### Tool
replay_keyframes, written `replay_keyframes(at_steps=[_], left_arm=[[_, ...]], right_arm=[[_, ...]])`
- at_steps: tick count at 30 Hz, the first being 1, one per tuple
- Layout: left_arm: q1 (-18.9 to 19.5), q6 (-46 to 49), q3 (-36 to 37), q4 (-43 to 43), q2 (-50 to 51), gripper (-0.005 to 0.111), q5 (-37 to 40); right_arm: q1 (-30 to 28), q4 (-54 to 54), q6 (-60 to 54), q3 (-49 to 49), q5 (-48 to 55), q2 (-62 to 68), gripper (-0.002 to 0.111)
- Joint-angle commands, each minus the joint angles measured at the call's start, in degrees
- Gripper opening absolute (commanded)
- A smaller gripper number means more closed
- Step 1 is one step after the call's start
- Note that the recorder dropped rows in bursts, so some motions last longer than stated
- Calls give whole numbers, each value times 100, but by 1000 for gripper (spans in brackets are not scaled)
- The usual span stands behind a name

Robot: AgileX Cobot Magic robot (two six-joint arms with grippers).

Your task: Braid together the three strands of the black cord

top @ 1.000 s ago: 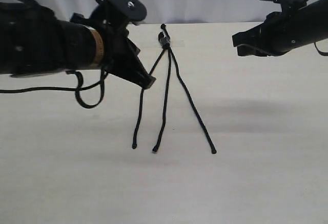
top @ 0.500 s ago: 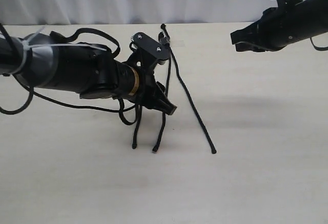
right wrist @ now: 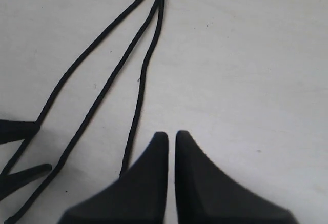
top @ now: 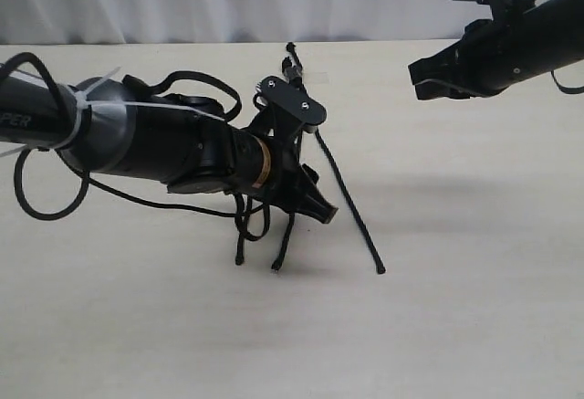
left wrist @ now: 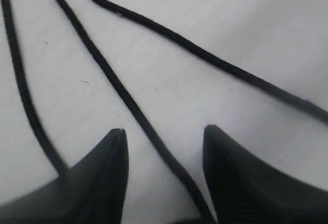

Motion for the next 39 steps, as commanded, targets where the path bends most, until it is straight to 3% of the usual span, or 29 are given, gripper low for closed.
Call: replay_keyframes(at_steps=[1,11,17,19,22,24,32,39], left_arm=[[-15,-41,-175,-244,94,45,236],[-6,-181,-1015,-253,1025,45,777],[-16,-169,-1015,-653,1090,44,705],[-16,-169,-1015,-702,1090,35,743],[-16,-169,-1015,-745,1090,11,753],[-16,-169,-1015,-833,1079,0,768],[19,340,-1024,-840,16,0,1291],[584,767,-1024,-827,-997,0,2067]], right_arm=[[-1,18,2,-16,18,1,4],[-1,18,2,-16,-22,1,4],[-1,18,2,-16,-68,1,4],[-1,18,-9,-16,-68,1,4],[-1,18,-9,-16,-68,1,4],[-1,18,-10,-16,-78,1,4],[-1,18,-10,-16,-134,1,4],[-1,18,0,-16,-134,1,4]])
